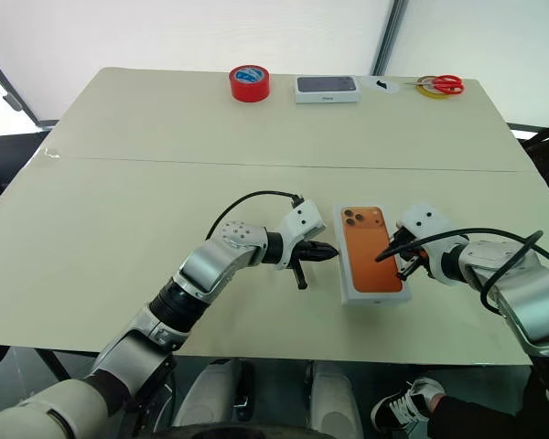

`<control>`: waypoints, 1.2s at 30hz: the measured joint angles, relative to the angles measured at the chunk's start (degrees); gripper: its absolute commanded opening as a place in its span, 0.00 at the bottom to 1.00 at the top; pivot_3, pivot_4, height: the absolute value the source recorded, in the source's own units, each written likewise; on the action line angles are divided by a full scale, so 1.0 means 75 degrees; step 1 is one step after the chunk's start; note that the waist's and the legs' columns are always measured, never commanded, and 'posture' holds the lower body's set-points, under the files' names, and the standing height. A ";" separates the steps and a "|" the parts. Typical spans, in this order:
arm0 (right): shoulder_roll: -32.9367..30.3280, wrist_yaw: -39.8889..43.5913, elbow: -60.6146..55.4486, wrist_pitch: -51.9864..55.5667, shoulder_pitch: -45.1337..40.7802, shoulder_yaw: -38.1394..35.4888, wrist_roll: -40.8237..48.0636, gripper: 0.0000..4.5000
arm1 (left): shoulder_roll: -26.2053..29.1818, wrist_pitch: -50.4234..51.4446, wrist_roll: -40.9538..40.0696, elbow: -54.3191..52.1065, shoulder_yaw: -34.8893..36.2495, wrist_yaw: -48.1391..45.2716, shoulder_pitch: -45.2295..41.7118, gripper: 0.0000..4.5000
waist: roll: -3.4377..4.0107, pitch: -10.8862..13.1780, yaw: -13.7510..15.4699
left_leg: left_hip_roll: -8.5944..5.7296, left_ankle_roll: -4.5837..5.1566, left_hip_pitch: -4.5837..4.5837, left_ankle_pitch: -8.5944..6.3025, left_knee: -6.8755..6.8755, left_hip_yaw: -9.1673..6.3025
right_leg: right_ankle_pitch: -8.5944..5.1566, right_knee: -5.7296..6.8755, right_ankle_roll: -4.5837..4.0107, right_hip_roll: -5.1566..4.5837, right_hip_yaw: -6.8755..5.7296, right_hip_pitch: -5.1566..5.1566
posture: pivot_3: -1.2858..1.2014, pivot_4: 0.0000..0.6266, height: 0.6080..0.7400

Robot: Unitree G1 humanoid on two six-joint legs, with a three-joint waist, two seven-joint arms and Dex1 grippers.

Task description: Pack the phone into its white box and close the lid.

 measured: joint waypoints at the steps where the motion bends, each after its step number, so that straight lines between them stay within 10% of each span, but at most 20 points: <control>1: 0.0000 0.0012 0.0000 0.0000 0.0016 -0.0007 -0.0003 0.01 | -0.0003 0.0000 0.0000 0.0000 -0.0001 0.0000 0.0000 0.00 | 0.0000 0.0000 0.0000 | 0.0000 0.0000 0.0000 0.0000 0.0000 0.0000 | 0.0000 0.0000 0.0000 0.0000 0.0000 0.0000 | 0.52 0.24 0.92; 36: 0.0088 0.0159 -0.0059 0.0103 0.0137 -0.0012 -0.0214 0.01 | -0.0095 0.0013 0.0032 0.0261 0.0004 0.0062 -0.0036 0.00 | 0.0000 0.0000 0.0001 | -0.0001 0.0000 0.0000 0.0000 0.0001 0.0001 | 0.0001 0.0002 0.0002 0.0000 0.0000 0.0001 | 0.52 0.24 0.92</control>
